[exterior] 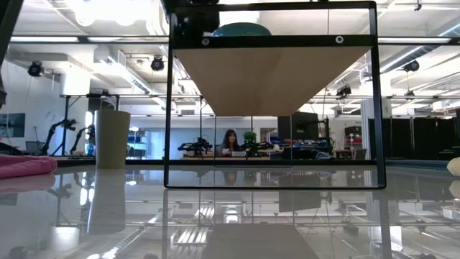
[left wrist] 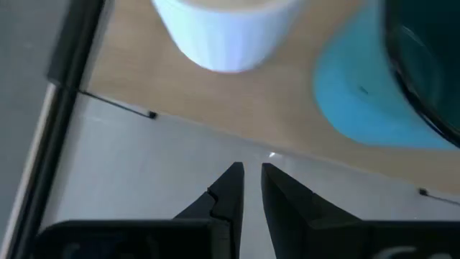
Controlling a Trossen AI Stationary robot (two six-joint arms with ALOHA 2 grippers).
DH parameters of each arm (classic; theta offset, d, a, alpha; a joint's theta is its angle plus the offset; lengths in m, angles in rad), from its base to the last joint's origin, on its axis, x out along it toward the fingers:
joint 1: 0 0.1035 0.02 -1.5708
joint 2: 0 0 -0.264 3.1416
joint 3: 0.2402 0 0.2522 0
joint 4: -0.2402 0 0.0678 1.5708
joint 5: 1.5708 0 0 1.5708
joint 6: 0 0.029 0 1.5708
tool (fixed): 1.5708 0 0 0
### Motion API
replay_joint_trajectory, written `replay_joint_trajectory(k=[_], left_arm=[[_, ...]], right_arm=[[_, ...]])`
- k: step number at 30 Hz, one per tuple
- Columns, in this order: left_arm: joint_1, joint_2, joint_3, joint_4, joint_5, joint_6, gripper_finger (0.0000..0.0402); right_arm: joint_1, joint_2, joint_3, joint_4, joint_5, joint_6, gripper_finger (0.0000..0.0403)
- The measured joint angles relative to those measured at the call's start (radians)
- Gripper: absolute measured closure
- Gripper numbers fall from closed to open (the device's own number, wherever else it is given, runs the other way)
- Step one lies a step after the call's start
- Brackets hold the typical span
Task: Stack small to large cups/mugs on shelf
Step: Adjust the blue green mug on the shelf
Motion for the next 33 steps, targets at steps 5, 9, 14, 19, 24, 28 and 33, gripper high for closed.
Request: replay_joint_trajectory(k=[5,9,14,19,24,28,33], left_arm=[[-0.054,-0.068,-0.075,0.008,0.001,-0.046,0.0366],[-0.100,-0.114,-0.141,0.090,0.004,-0.101,0.0366],[-0.133,-0.120,-0.176,0.184,0.017,-0.155,0.0366],[-0.148,-0.088,-0.177,0.197,0.022,-0.157,0.0366],[-0.155,-0.076,-0.177,0.225,0.022,-0.157,0.0366],[-0.155,-0.076,-0.177,0.283,0.026,-0.177,0.0366],[-0.155,-0.076,-0.177,0.301,0.049,-0.180,0.0366]], right_arm=[[0.000,0.000,0.000,0.000,0.000,-0.003,0.0394],[0.000,0.000,0.000,0.002,0.000,-0.003,0.0394],[0.000,0.000,0.000,0.005,0.000,-0.010,0.0394],[0.000,0.000,0.000,0.006,-0.002,-0.010,0.0394],[0.000,0.000,0.000,0.007,-0.020,-0.010,0.0394],[0.001,0.000,0.000,0.007,-0.024,-0.006,0.0394],[0.001,0.000,0.000,0.007,-0.023,-0.003,0.0394]])
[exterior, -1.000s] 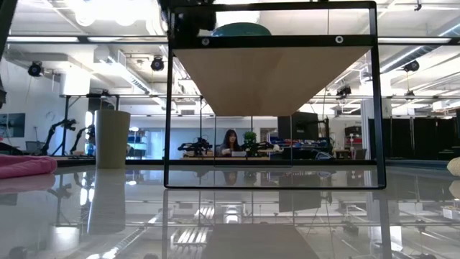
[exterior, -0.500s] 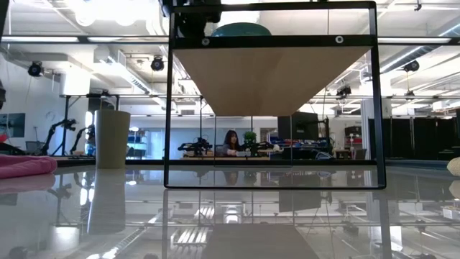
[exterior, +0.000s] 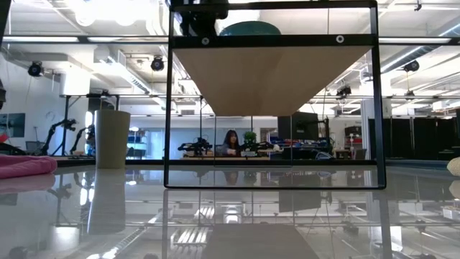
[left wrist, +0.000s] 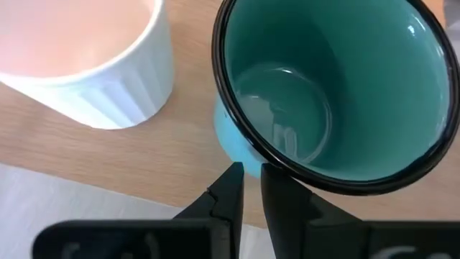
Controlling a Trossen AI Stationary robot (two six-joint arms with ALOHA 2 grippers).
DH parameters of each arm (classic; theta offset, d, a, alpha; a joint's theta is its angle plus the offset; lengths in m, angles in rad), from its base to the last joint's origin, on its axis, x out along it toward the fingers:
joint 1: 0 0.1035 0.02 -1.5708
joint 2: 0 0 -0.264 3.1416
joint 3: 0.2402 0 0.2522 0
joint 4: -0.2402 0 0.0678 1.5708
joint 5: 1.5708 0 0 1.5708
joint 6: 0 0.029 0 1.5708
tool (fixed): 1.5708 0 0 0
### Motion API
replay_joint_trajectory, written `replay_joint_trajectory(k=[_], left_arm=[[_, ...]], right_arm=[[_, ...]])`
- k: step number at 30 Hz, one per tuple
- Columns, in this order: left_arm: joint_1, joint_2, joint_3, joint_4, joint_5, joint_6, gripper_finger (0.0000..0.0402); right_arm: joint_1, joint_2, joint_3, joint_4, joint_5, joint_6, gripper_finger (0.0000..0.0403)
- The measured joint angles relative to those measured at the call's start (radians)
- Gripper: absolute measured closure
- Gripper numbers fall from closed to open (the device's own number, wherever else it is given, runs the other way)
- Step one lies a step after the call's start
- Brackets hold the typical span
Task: Stack small to large cups/mugs on shelf
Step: Adjust the blue green mug on the shelf
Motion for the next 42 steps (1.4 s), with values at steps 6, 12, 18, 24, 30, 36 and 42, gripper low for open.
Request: replay_joint_trajectory(k=[6,12,18,24,30,36,42], left_arm=[[0.003,-0.005,0.000,-0.104,-0.034,0.024,0.0366],[0.001,-0.035,-0.002,-0.132,-0.056,0.020,0.0366],[-0.003,-0.036,-0.004,-0.121,-0.056,0.000,0.0366],[-0.003,-0.036,-0.017,-0.099,-0.056,-0.002,0.0366],[-0.003,-0.036,-0.031,-0.071,-0.055,-0.004,0.0366],[-0.003,-0.035,-0.044,-0.072,-0.054,-0.009,0.0366],[-0.003,-0.036,-0.044,-0.067,-0.054,-0.022,0.0366]], right_arm=[[0.002,0.000,0.000,0.001,-0.024,0.001,0.0394],[0.007,0.007,-0.001,0.126,-0.060,-0.050,0.0394],[-0.013,0.036,-0.026,0.271,-0.089,-0.153,0.0394],[-0.037,0.039,-0.085,0.286,-0.156,-0.150,0.0394],[-0.066,0.042,-0.150,0.381,-0.188,-0.168,0.0394],[-0.105,0.042,-0.191,0.468,-0.190,-0.223,0.0394],[-0.132,0.042,-0.201,0.470,-0.188,-0.243,0.0394]])
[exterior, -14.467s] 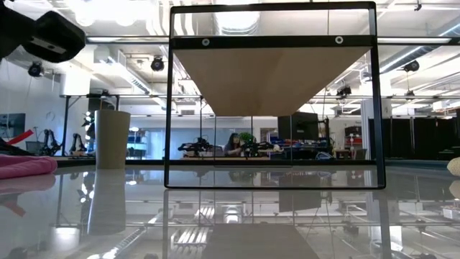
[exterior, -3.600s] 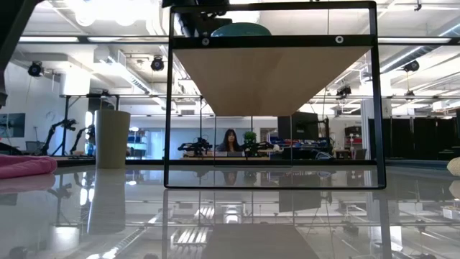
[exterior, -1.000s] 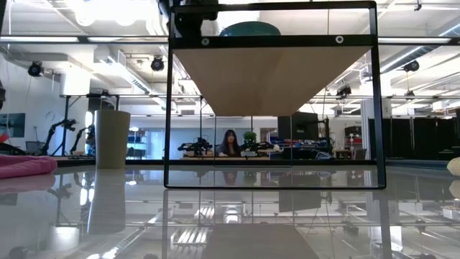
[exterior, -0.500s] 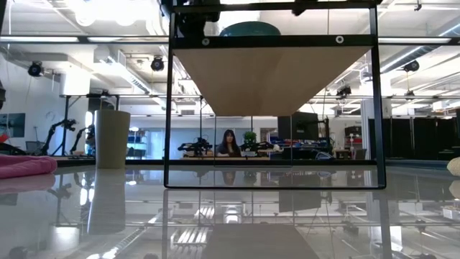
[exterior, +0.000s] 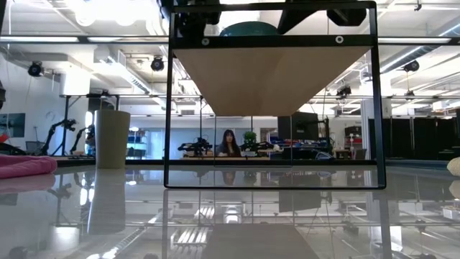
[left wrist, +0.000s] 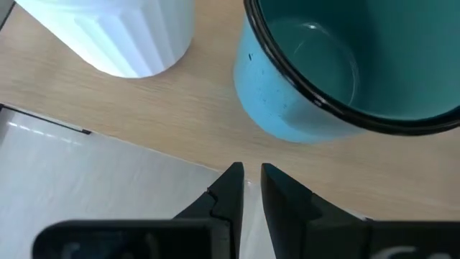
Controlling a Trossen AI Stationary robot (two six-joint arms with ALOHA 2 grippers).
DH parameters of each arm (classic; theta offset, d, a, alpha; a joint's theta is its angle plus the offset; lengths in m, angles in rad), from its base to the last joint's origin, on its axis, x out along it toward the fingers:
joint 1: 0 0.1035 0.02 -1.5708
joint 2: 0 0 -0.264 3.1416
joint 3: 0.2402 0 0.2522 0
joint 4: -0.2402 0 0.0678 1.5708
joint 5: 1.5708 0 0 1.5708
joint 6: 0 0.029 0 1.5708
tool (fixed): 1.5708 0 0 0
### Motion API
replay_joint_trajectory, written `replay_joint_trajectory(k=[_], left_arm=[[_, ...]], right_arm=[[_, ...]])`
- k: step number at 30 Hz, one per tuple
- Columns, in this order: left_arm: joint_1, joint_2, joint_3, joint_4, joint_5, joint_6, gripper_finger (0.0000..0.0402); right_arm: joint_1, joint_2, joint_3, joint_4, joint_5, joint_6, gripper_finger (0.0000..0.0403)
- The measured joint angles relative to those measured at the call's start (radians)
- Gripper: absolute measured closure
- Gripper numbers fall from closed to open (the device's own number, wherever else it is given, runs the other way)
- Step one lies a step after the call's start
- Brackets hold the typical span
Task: Stack small to large cups/mugs on shelf
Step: Adjust the blue green mug on the shelf, then put the gray cup on the shelf
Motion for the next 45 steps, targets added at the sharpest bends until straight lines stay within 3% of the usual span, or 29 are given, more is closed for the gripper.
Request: replay_joint_trajectory(k=[26,35,39,45], left_arm=[[0.006,0.006,-0.009,0.062,0.000,0.003,0.0366],[0.003,-0.036,-0.015,-0.103,-0.018,0.030,0.0366],[0.001,-0.083,-0.015,-0.103,-0.083,0.029,0.0355],[0.017,-0.178,-0.014,-0.132,-0.162,0.029,0.0304]], right_arm=[[-0.045,-0.013,0.000,0.022,-0.018,-0.062,0.0394],[0.012,-0.022,0.000,0.031,-0.044,-0.096,0.0394],[0.046,-0.022,0.012,0.050,-0.043,-0.123,0.0377],[0.093,-0.022,0.046,0.053,-0.039,-0.139,0.0323]])
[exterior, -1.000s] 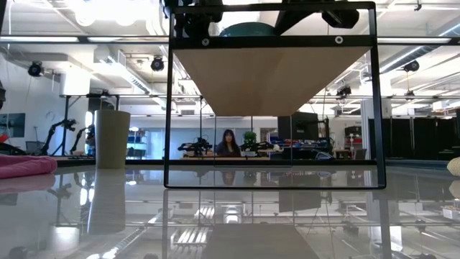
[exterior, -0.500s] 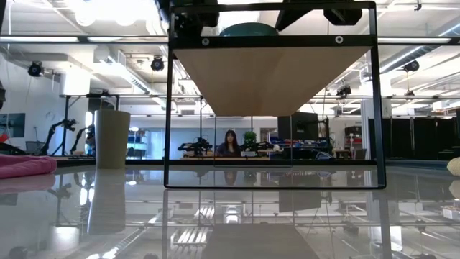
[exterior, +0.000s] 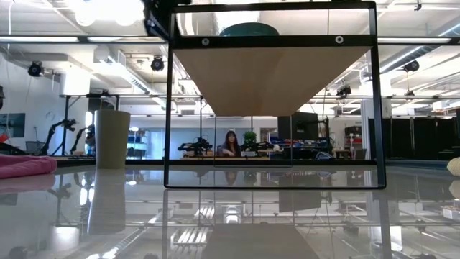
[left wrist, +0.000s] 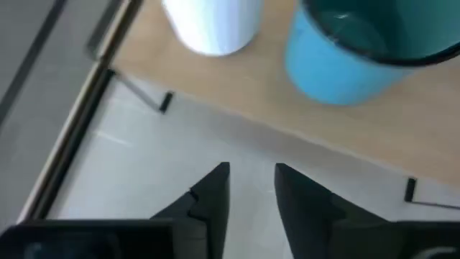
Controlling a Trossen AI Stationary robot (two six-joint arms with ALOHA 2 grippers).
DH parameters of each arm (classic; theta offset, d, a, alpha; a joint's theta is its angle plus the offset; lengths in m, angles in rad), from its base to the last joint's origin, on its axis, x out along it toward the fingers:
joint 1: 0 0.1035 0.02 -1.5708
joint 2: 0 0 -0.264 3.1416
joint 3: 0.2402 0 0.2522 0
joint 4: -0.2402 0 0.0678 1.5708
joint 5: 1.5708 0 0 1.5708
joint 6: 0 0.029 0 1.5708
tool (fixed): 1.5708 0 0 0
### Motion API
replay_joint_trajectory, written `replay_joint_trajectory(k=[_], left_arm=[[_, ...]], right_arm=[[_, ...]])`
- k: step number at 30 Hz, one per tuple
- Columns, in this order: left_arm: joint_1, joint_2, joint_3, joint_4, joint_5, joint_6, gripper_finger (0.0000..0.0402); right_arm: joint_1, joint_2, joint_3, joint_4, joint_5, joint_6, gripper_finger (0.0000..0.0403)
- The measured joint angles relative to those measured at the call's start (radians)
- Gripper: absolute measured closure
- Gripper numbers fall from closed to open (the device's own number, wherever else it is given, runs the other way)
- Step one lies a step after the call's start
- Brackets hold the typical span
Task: Stack small to large cups/mugs on shelf
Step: Put the gray cup on the shelf
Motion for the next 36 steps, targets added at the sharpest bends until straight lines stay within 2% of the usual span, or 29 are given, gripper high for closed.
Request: replay_joint_trajectory(k=[6,12,17,21,30,36], left_arm=[[0.100,-0.014,-0.004,-0.196,-0.041,0.069,0.0273],[0.238,-0.007,-0.032,-0.216,-0.039,0.167,0.0272],[0.388,-0.007,-0.089,-0.235,-0.001,0.265,0.0272],[0.489,-0.007,-0.155,-0.249,0.004,0.350,0.0272],[0.545,-0.010,-0.235,-0.209,-0.063,0.471,0.0271],[0.567,-0.009,-0.242,-0.132,-0.046,0.483,0.0271]], right_arm=[[0.060,0.000,0.029,0.004,0.006,-0.083,0.0285],[0.191,0.000,0.062,0.095,0.083,-0.181,0.0268],[0.278,-0.002,0.075,0.056,0.177,-0.102,0.0266],[0.320,-0.006,0.079,-0.004,0.209,-0.001,0.0264],[0.337,-0.006,0.079,-0.057,0.209,0.098,0.0263],[0.337,-0.006,0.079,-0.058,0.209,0.111,0.0260]])
